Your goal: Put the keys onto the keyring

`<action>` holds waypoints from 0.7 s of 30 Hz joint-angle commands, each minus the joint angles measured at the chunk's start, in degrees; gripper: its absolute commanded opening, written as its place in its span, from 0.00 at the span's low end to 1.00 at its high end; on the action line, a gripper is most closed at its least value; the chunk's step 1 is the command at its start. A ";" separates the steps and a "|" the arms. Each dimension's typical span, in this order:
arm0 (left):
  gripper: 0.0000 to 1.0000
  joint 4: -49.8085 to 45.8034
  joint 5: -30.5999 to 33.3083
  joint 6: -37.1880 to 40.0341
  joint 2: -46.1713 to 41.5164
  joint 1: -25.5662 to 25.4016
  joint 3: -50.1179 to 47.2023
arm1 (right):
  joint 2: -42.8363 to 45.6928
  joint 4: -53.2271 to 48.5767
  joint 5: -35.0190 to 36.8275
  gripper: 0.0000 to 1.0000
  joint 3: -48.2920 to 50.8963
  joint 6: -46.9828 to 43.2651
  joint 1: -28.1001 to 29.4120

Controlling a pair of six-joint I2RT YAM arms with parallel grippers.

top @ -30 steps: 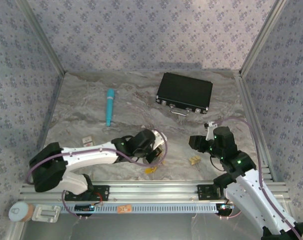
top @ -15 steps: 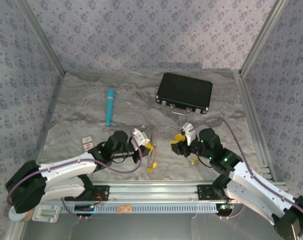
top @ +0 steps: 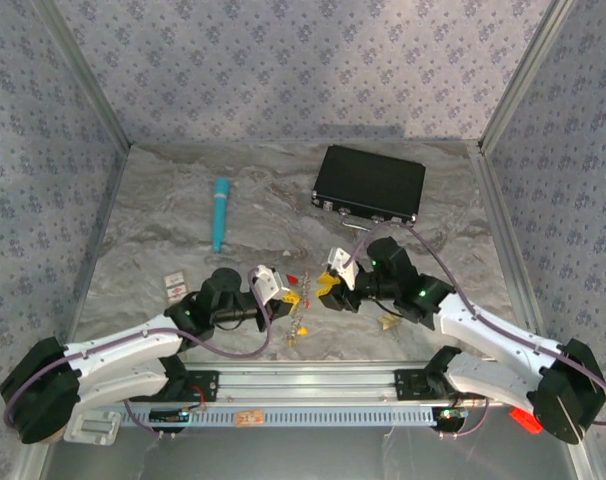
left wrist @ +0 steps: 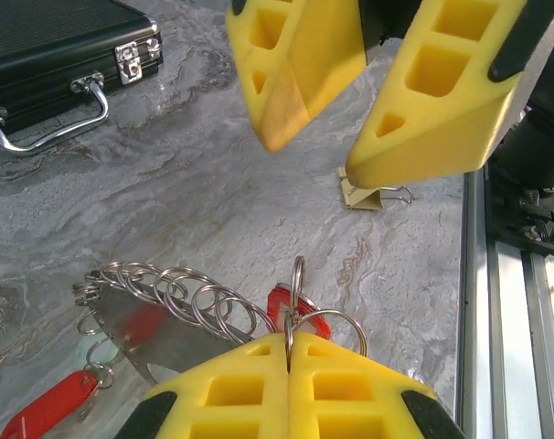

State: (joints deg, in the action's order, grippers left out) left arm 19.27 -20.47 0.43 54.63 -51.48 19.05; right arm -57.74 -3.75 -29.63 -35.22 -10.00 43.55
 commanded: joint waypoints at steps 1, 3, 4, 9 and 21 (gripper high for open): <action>0.00 3.49 -2.53 2.29 -1.54 0.19 0.03 | -2.44 -1.24 -5.20 0.34 -3.48 -2.89 0.27; 0.00 3.51 -2.73 2.75 -1.59 0.24 -0.06 | -3.87 -1.94 -5.65 0.33 -4.37 -3.34 0.49; 0.00 3.50 -2.71 2.83 -1.62 0.24 -0.05 | -4.41 -2.26 -6.32 0.33 -4.83 -3.53 0.49; 0.00 3.15 -2.99 3.35 -1.75 0.24 0.02 | -6.93 -4.01 -7.73 0.31 -6.32 -4.36 0.80; 0.00 2.97 -2.91 3.42 -2.12 0.24 0.11 | -10.86 -6.97 -9.56 0.22 -8.43 -5.47 1.71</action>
State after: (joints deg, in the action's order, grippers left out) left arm 19.53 -21.69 2.57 53.89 -51.48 18.90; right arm -67.96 -8.64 -37.47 -41.56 -14.44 44.95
